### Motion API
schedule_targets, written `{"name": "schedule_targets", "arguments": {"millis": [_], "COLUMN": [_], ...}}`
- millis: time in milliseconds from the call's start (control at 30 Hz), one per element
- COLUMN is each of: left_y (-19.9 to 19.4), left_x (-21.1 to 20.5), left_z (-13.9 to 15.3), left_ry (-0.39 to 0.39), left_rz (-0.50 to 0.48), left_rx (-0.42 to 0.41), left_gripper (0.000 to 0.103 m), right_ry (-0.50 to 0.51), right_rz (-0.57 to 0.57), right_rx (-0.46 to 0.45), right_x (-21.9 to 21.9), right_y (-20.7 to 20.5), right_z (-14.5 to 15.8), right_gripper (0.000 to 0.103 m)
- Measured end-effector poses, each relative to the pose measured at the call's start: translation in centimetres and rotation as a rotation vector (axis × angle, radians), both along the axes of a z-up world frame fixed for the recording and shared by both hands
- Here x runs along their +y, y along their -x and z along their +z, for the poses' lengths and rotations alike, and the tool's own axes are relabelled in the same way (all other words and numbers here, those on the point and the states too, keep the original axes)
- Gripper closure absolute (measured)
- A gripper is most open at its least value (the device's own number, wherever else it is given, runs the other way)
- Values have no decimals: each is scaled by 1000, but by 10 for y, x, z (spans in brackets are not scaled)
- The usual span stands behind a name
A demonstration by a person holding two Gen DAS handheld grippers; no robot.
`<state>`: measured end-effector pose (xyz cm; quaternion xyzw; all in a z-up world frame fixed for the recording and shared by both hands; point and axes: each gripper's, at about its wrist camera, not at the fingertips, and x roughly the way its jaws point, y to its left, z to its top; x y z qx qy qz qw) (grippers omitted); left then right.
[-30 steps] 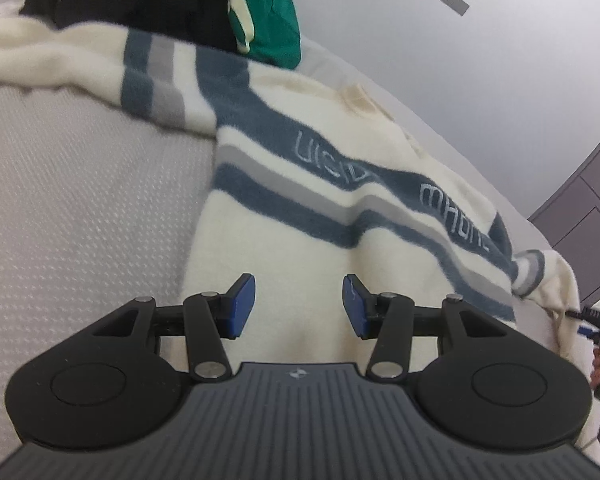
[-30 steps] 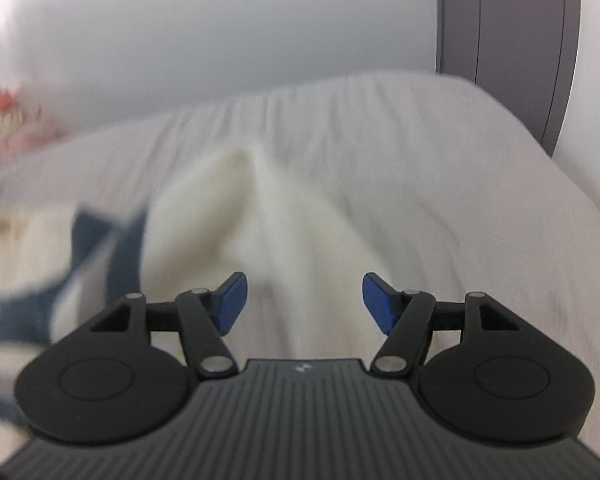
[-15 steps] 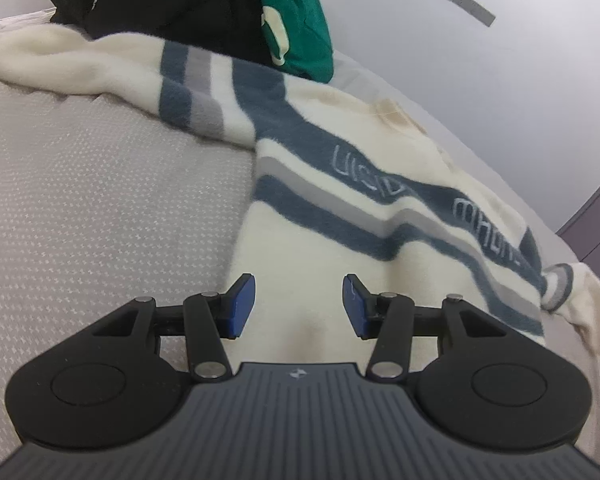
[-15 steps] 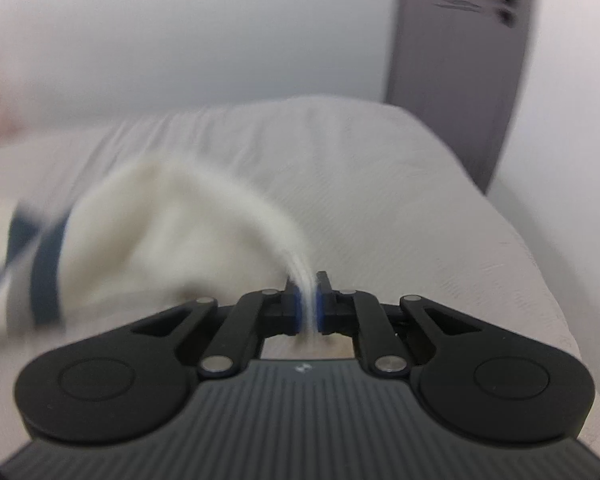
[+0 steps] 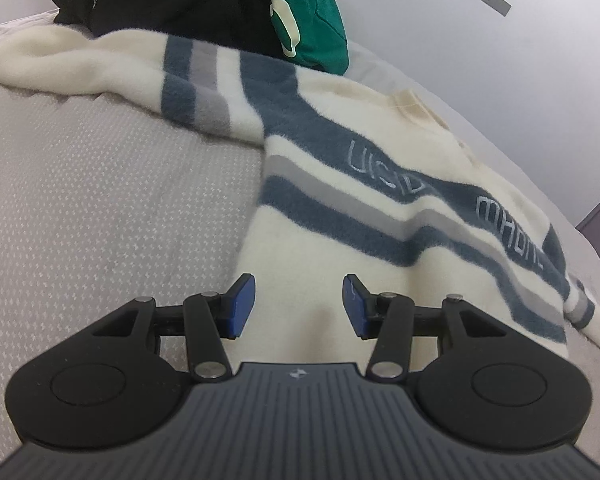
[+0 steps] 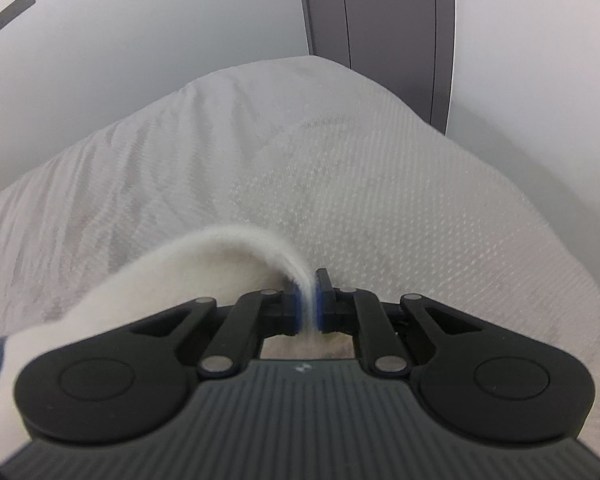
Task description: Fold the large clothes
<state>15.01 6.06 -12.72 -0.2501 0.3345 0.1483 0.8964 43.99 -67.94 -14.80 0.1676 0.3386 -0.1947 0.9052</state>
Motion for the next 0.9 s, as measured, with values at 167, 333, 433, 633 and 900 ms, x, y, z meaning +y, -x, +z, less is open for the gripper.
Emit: {"name": "schedule_targets", "arguments": {"millis": [167,333,433,633,900], "left_y": [-1,11,22,45,73], "left_x": [-2,-6,-3,-5,2], "left_z": [12,33,41,57,61], "left_ry": [-23,-54,-26,-21,29], "left_rz": [-36,-77,-101,-155,-198], "left_rx": [13,-32,-69,-121,-142], "left_gripper": [49,49,49,49,49], "right_ry": [79,81,89,65,-22], "right_rz": [-13,-44,-7,104,346], "right_rx": [29,55,38,-49,-155], "right_x": [24,45,71,143,275], "right_y": [14,39,58,100,165], "right_z": [15,48,75,136,202], "right_gripper": [81,25,25,25,25]}}
